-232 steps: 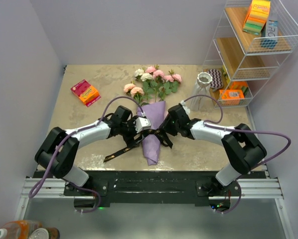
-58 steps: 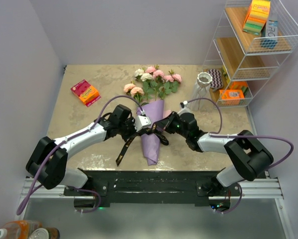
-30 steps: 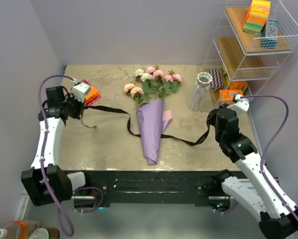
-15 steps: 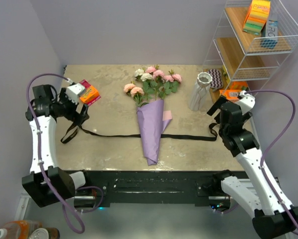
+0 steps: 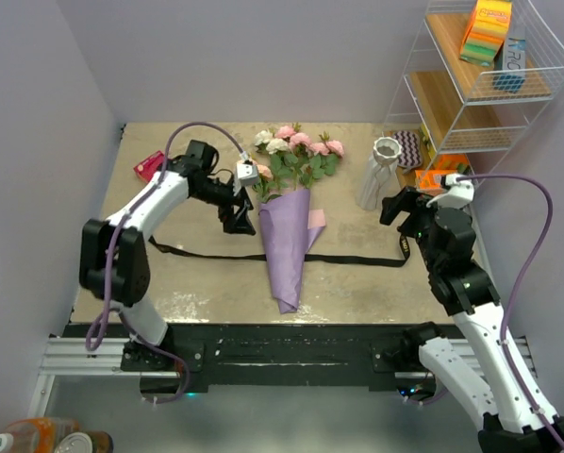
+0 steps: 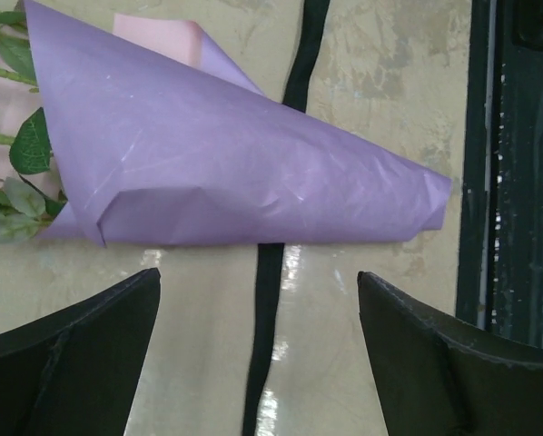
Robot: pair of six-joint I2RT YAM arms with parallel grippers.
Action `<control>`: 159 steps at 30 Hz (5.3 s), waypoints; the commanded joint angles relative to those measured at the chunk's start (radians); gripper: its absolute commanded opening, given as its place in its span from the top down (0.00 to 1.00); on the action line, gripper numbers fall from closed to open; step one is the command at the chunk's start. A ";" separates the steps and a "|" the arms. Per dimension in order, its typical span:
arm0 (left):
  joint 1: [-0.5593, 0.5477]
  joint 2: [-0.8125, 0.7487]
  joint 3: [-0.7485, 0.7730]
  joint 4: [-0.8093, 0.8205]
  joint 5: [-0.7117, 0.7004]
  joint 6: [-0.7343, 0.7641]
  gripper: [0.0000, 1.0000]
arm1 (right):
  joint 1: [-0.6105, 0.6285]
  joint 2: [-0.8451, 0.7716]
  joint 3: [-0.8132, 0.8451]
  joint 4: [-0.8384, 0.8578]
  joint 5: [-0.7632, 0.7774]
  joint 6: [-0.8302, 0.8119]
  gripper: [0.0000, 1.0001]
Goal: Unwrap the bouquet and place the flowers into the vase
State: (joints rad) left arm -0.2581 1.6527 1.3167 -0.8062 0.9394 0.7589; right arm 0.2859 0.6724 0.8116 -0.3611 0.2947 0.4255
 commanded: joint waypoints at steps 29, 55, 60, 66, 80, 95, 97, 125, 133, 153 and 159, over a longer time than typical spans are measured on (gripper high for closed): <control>-0.029 0.475 0.378 0.013 -0.004 0.165 0.51 | -0.004 0.032 0.026 0.123 -0.311 -0.030 0.25; -0.066 0.383 0.533 -0.171 -0.041 0.152 1.00 | -0.004 0.027 0.004 0.159 -0.353 0.009 0.30; -0.084 0.259 0.555 -0.145 -0.013 0.068 1.00 | -0.004 0.013 0.006 0.154 -0.361 0.015 0.30; -0.180 0.188 0.526 -0.065 -0.083 -0.091 0.98 | -0.005 -0.023 -0.011 0.139 -0.355 0.022 0.29; -0.147 0.102 0.325 0.105 -0.219 -0.273 0.12 | -0.005 -0.046 -0.014 0.105 -0.333 0.007 0.16; 0.099 0.182 -0.028 0.348 -0.136 -0.417 0.10 | -0.004 -0.050 -0.038 0.113 -0.344 -0.004 0.16; 0.100 0.212 -0.011 0.351 -0.103 -0.415 0.10 | -0.005 -0.048 -0.035 0.111 -0.344 -0.004 0.16; 0.165 0.367 0.196 0.143 -0.067 -0.141 0.08 | -0.004 -0.025 -0.015 0.134 -0.362 -0.005 0.16; 0.168 0.492 0.381 -0.153 0.018 0.105 0.09 | -0.004 -0.025 -0.005 0.134 -0.370 -0.004 0.17; 0.171 0.700 0.633 -0.379 0.035 0.261 0.42 | -0.004 -0.036 0.028 0.146 -0.405 0.022 0.19; 0.171 0.684 0.632 -0.418 0.035 0.292 0.78 | -0.004 -0.042 0.024 0.156 -0.420 0.039 0.20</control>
State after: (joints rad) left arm -0.0925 2.3718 1.9156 -1.1778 0.9470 0.9974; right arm 0.2859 0.6498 0.7883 -0.2531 -0.0963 0.4458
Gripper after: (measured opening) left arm 0.337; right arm 0.807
